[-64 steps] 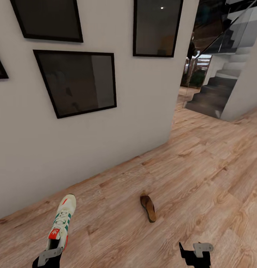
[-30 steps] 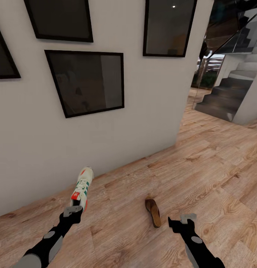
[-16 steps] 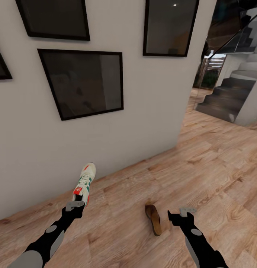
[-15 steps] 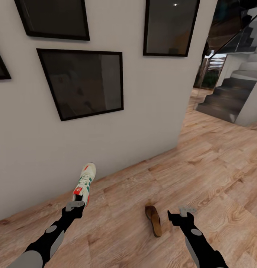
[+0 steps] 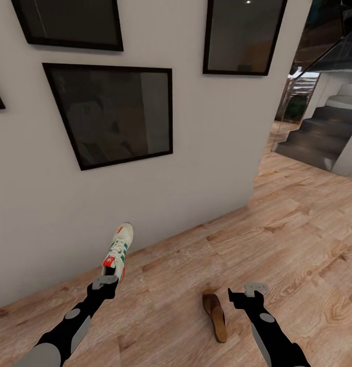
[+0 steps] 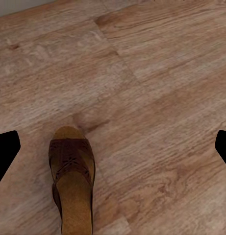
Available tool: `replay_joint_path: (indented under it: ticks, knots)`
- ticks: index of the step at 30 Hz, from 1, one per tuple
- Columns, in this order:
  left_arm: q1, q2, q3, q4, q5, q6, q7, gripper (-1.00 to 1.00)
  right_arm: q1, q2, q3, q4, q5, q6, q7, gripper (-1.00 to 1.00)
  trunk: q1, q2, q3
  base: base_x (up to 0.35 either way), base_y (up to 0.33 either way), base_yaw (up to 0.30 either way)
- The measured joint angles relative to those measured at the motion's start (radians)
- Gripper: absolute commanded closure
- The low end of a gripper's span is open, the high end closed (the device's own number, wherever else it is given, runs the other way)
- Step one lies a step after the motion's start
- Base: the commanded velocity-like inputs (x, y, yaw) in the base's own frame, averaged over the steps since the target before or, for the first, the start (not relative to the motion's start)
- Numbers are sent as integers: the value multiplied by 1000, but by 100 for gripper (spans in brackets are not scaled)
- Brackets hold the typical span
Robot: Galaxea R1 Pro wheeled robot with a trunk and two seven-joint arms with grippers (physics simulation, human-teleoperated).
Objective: Pick up the two gym shoes and the two sandals from the corridor floor and place them onto the hallstand (shoe rack) in the corridor, making sure they are on the rack and not on the floor. Arrange them so the two gym shoes are next to each other and the two sandals are next to each other.
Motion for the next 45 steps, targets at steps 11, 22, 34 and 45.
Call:
replay_joint_path:
  ticks: [11, 22, 34, 45]
  knots:
    - [0, 0, -1, -1, 0, 1, -2, 100, 0, 0, 1, 0, 0, 0, 0, -100, 23, -42, -21, 4, 0, 0]
    - [-15, -33, -49, -25, -1, 10, -3, 100, 0, 0, -1, 1, 0, 2, -1, -100, 65, -119, -71, 0, 0, 8]
    - [-28, -81, -136, -152, -1, 147, -10, 100, 0, 2, -2, -7, 0, 30, -3, -100, 111, -203, -128, 0, 0, 79]
    - [-21, -83, -145, -159, -1, 154, -11, 100, 0, 0, -2, -8, 0, 46, -3, -100, 143, -260, -181, 0, 0, 106]
